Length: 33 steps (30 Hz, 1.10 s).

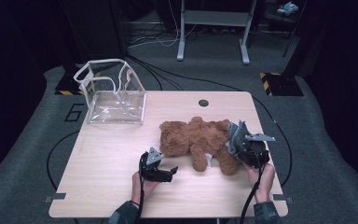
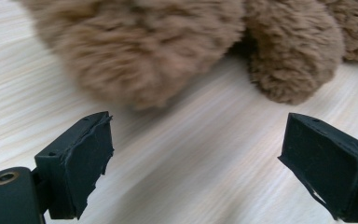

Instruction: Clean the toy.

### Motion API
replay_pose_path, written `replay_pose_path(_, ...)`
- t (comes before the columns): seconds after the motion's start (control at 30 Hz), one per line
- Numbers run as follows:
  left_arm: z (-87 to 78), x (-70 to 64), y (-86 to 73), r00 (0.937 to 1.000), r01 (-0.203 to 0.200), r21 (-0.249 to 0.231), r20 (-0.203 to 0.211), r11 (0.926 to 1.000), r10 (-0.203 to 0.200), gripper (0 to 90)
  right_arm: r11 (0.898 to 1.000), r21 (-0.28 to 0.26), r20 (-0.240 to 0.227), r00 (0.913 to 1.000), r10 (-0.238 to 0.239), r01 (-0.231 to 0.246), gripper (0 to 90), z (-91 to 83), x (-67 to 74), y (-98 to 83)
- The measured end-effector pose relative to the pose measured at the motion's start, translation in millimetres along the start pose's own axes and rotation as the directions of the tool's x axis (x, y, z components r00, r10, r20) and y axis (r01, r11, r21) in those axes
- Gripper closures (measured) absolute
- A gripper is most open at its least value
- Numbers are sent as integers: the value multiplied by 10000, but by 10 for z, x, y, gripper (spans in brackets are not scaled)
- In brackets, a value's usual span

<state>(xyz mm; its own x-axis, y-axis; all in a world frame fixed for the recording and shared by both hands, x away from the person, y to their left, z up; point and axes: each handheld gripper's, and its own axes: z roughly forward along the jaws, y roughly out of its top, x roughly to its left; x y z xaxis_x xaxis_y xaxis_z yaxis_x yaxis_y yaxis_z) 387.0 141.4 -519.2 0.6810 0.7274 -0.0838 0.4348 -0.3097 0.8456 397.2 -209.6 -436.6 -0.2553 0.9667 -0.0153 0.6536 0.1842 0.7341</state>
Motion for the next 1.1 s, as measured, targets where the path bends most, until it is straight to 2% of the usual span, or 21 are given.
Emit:
replay_pose_path(0.17, 75, -129, 69, 9993, -210, 73, 302, 9998, 208, 84, 10000, 37, 77, 9999, 85, -86, 714, 2, -57, -38)
replay_pose_path(0.23, 107, -174, 94, 9990, -187, 58, 396, 9998, 184, 84, 9998, 40, 32, 9998, 203, -203, 714, 9, -65, -47)
replay_pose_path(0.33, 160, -236, 138, 9978, -118, 136, 659, 9998, 109, 84, 9999, 99, 81, 9999, 137, -137, 713, 15, -88, -56)
replay_pose_path(0.37, 182, -264, 152, 9977, -113, 116, 668, 9999, 105, 84, 9996, 100, 77, 9996, 274, -275, 713, 15, -85, -58)
replay_pose_path(0.4, 211, -299, 174, 9974, -202, 167, 699, 9997, 190, 85, 9997, 147, 64, 9998, 177, -177, 713, 19, -98, -61)
replay_pose_path(0.43, 234, -324, 194, 9974, -290, 282, 671, 9992, 270, 85, 9997, 146, 67, 9998, 193, -194, 713, 23, -102, -64)
replay_pose_path(0.57, 325, -416, 263, 9985, -232, 354, 500, 9991, 214, 85, 9994, 190, 139, 9995, 294, -296, 713, 21, -104, -70)
replay_pose_path(0.73, 419, -497, 326, 9985, -224, 451, 515, 9987, 201, 94, 9995, 207, 113, 9997, 231, -233, 713, 15, -121, -74)
replay_pose_path(0.87, 514, -529, 368, 9988, 63, 546, 486, 9985, -90, 101, 9994, 211, 154, 9995, 264, -268, 713, 20, -111, -78)
replay_pose_path(1.03, 624, -611, 398, 9995, 304, 691, 62, 9971, -309, 102, 9994, 228, 173, 9995, 258, -262, 712, 25, -114, -83)
replay_pose_path(1.1, 665, -645, 412, 9997, 250, 746, -14, 9969, -250, 109, 9991, 182, 156, 9991, 392, -395, 712, 24, -121, -86)
